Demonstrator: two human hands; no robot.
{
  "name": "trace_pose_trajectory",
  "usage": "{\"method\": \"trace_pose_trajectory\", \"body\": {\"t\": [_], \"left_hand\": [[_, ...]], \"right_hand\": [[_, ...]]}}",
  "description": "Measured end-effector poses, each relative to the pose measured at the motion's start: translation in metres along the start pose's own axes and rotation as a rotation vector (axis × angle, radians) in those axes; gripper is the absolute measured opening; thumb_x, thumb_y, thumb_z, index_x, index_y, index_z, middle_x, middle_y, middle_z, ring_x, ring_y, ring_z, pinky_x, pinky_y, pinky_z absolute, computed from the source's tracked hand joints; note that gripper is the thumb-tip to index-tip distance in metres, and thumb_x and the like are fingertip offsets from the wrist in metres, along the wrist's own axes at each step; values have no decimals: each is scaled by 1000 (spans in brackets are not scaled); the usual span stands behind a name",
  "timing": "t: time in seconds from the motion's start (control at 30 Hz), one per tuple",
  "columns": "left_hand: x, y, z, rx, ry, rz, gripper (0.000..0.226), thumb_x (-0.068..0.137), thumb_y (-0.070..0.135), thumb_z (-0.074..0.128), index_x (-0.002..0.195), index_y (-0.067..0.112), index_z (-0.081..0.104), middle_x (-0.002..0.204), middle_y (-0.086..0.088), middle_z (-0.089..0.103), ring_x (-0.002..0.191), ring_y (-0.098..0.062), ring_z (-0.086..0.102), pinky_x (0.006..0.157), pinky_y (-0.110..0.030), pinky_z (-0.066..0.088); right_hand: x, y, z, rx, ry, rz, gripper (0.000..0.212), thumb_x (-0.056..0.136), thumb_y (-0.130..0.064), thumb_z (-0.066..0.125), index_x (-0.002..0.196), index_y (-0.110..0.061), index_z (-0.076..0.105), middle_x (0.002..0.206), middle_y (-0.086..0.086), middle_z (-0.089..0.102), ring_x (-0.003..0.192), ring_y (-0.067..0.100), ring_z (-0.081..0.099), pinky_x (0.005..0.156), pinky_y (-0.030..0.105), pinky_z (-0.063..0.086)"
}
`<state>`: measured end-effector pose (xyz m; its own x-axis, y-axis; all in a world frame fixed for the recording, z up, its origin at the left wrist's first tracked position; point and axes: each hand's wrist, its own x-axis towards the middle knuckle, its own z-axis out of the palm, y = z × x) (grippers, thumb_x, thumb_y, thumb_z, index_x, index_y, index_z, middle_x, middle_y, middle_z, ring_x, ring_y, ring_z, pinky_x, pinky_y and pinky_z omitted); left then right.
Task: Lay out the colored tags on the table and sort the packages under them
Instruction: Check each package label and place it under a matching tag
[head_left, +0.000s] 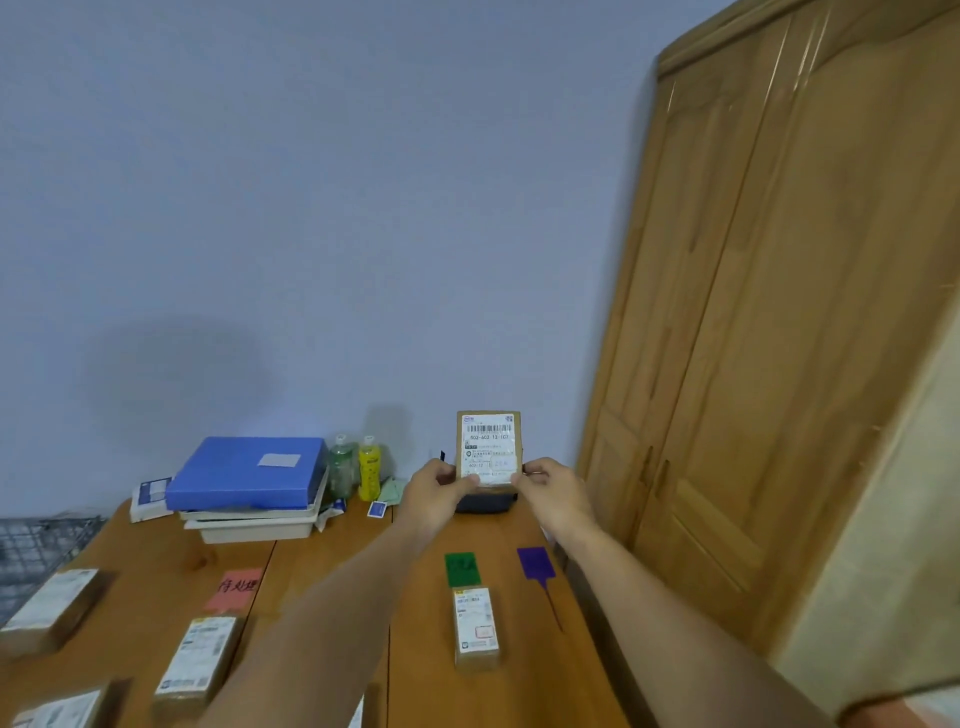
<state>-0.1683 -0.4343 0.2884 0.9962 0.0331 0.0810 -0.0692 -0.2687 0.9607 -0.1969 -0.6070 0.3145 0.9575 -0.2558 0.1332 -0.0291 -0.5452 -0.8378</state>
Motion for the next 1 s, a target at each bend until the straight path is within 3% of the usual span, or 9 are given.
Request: {"method": "trace_pose_trajectory", "body": {"t": [0.13,0.23,0.3,0.37,0.47,0.67,0.87,1.0], "left_hand": [[-11,-8,26,-4,20,-63,34,90,32,74,116,13,63,120,-3,70,107,-21,65,83,-28,46],[-28,-23,46,-15,25,-139,41,90,29,73,125,12,60,123,-3,68,108,-21,63,84,-30,47],[-42,-36,57,-2,26,-166,38,91,26,72,124,10,60,122,-4,69,103,-18,65,77,-27,48],[-56,-53,68,13,19,-196,32,93,24,70,120,9,61,118,-4,70,94,-12,66,68,-22,48],[-78,-82,84,20,2,-277,31,94,23,69,120,9,59,113,-2,69,90,-9,64,65,-19,47],[-111,-162,113,99,-30,-429,33,97,28,64,122,8,58,119,-7,68,103,-19,64,74,-25,49],[-134,-235,138,135,-27,-557,30,98,25,63,120,7,56,115,-7,66,96,-16,62,65,-20,47],[-139,-270,149,104,-47,-624,32,96,24,65,121,7,56,117,-8,67,100,-18,63,72,-22,52]], "right_hand": [[3,30,-11,9,-63,7,33,94,-32,65,122,-16,65,118,0,71,104,15,65,87,28,54],[-2,60,-15,2,-153,13,22,93,-34,66,112,-22,66,112,-2,72,98,12,66,92,34,56],[-8,82,-14,-20,-215,33,16,93,-34,66,105,-24,66,109,-5,72,95,11,66,88,34,56],[-14,105,-10,-33,-269,70,19,94,-31,66,108,-19,67,109,-4,71,95,11,64,78,24,51],[-23,140,1,-100,-335,112,20,94,-29,66,110,-15,66,104,-3,69,95,13,63,70,21,45],[-37,236,50,-112,-513,250,13,85,-35,70,87,-24,64,94,-2,74,88,18,71,88,45,58],[-73,297,84,-147,-593,333,9,93,-32,67,87,-29,61,97,-5,72,89,15,69,87,39,59],[-84,329,100,-175,-600,363,7,93,-32,66,89,-30,61,99,-7,71,90,12,68,85,36,60]]}}
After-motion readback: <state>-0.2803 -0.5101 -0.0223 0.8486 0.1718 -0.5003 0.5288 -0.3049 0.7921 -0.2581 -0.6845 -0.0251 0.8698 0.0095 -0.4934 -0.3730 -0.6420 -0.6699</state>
